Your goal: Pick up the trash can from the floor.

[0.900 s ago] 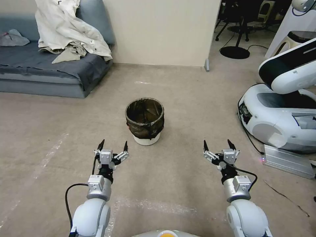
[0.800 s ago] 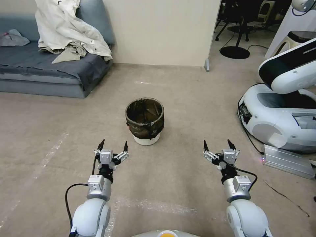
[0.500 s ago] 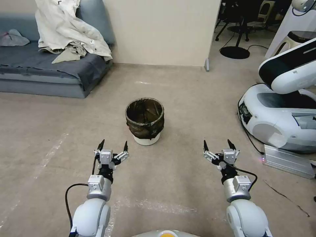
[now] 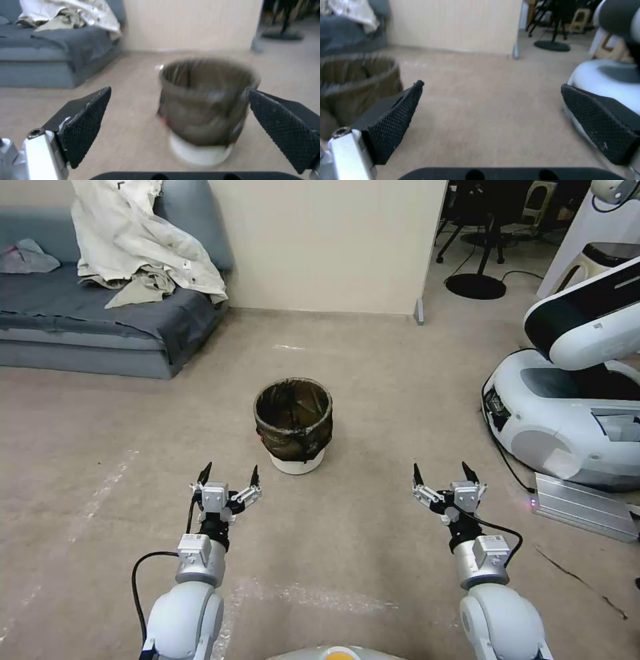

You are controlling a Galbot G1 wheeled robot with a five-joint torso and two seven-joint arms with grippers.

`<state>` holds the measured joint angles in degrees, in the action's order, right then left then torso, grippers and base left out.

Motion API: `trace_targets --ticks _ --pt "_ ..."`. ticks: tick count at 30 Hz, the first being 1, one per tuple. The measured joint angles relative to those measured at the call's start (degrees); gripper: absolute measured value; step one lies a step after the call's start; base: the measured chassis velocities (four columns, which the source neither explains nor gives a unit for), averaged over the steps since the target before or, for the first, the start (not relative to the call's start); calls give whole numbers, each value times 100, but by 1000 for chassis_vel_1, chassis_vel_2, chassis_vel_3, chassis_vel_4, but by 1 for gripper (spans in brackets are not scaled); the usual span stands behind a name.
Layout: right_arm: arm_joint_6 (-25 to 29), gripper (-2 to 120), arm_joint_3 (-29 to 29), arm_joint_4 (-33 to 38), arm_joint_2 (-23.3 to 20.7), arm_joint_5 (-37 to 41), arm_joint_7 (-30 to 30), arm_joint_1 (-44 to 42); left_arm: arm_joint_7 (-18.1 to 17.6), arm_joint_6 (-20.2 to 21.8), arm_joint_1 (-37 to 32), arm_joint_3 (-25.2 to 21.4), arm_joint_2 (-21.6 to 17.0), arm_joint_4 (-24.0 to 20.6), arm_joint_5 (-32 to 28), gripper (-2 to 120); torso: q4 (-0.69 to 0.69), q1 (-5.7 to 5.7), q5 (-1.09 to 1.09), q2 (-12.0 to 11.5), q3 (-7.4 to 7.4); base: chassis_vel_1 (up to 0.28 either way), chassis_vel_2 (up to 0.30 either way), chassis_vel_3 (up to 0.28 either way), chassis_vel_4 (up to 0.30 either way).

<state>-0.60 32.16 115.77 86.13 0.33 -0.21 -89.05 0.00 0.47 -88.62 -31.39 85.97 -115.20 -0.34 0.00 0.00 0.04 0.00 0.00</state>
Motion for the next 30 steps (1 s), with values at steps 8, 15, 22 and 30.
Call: trace_targets --ticks 8,15,22,30 --pt "-186 100 260 573 58 144 -77 -92 -12 985 350 255 108 -1014 -680 100 -6 0 5 0 0 0 0 0 0" --pt "-475 100 778 1414 181 626 -315 -332 -64 1211 329 167 -1 -1363 -709 100 -5 -1 0 0 -1 0 0 0 0" --pt "-104 100 815 1273 182 939 -459 -383 -162 1264 206 115 -22 -1260 -772 100 0 -1 -3 0 -1 0 0 0 0" --pt "-71 100 789 1170 135 1072 -431 -319 -197 1263 154 115 15 -1184 -752 100 0 -1 -3 0 0 0 0 0 0"
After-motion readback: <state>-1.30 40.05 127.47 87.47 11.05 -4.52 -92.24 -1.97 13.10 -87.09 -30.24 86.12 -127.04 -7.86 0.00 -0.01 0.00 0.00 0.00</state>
